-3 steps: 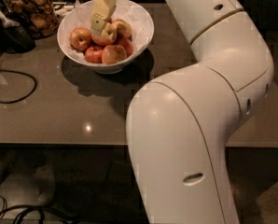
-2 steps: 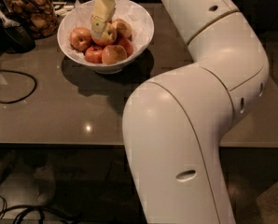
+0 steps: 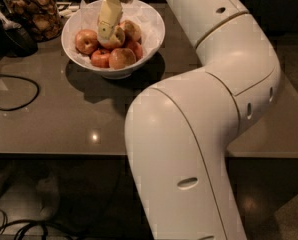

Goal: Pick apple from white bowl

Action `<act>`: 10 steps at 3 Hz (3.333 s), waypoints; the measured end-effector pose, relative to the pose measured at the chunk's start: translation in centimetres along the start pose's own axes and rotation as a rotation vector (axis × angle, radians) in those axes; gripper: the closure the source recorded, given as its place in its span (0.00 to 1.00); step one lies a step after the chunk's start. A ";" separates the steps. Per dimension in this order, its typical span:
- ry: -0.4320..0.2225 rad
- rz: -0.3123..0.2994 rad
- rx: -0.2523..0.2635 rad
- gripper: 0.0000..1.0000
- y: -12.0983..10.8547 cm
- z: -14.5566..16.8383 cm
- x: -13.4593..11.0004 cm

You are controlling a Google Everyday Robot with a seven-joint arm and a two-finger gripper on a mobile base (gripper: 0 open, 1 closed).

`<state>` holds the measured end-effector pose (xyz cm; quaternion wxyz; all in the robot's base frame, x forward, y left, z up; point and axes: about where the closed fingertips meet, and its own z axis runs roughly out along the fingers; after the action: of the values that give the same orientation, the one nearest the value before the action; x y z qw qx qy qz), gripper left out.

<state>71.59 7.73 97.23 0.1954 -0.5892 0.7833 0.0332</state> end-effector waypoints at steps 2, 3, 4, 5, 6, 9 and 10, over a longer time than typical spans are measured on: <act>0.014 0.005 -0.009 0.06 -0.4 1.1 0.3; 0.016 0.014 -0.014 0.08 -0.6 1.5 0.6; 0.018 0.017 -0.014 0.09 -0.8 1.8 0.5; 0.018 0.011 -0.016 0.10 -0.8 2.1 0.1; 0.016 -0.020 -0.019 0.10 -0.3 2.3 -0.9; 0.025 -0.039 -0.020 0.18 -0.2 2.8 -1.5; 0.039 -0.043 -0.021 0.16 -0.3 3.3 -1.4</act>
Offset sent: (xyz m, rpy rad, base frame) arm -0.0075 -0.0209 -0.0138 -0.0652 0.1085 0.0001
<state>73.09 9.84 94.73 0.1748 -0.6086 0.7735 0.0257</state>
